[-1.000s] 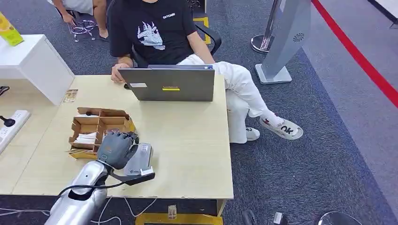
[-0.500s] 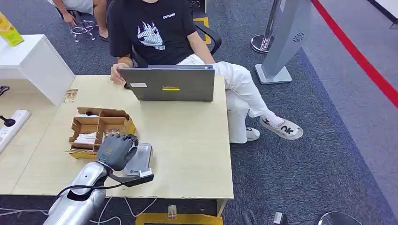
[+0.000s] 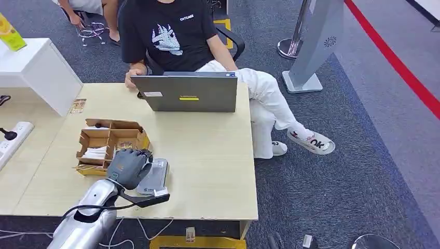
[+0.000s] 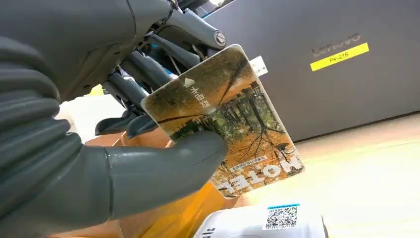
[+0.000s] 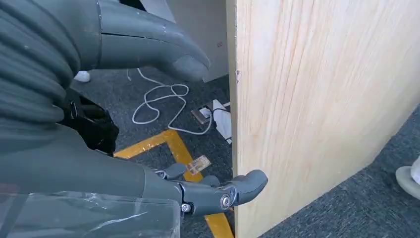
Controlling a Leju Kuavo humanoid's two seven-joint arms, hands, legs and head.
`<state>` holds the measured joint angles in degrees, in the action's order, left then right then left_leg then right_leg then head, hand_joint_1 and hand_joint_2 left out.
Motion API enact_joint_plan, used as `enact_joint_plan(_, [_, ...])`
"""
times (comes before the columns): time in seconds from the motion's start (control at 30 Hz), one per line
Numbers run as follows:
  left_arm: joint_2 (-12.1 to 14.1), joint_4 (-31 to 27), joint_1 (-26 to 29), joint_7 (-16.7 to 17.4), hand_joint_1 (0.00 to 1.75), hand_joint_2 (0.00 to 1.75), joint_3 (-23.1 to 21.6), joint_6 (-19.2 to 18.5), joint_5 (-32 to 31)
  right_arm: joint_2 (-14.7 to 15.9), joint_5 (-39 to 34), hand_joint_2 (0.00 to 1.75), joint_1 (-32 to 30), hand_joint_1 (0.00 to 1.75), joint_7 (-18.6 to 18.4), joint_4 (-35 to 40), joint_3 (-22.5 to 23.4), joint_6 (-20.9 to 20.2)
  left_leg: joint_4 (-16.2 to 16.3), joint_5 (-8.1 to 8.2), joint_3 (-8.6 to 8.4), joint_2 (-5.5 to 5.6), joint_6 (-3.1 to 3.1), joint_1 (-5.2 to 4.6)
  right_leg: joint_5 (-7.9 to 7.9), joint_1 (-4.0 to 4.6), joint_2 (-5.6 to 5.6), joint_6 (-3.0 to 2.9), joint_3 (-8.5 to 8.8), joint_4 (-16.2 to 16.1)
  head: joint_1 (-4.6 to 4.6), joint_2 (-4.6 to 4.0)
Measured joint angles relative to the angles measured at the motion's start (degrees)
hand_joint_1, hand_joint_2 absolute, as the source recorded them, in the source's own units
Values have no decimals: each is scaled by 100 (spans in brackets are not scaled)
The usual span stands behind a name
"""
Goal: Pass the card to the sensor for recognition and then transmit it.
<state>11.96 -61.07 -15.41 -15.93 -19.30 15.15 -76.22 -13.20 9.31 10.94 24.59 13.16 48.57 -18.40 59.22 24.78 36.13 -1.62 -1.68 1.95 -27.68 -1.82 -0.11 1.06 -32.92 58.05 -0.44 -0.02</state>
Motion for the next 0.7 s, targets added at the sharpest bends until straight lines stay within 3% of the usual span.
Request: enact_joint_plan(0.7, [2, 0, 0, 0, 175, 175, -2, -2, 0, 4, 0, 175, 0, 0, 0, 0, 0, 2, 0, 0, 0, 0, 0, 0, 0, 0, 0, 0, 0, 0, 0, 0])
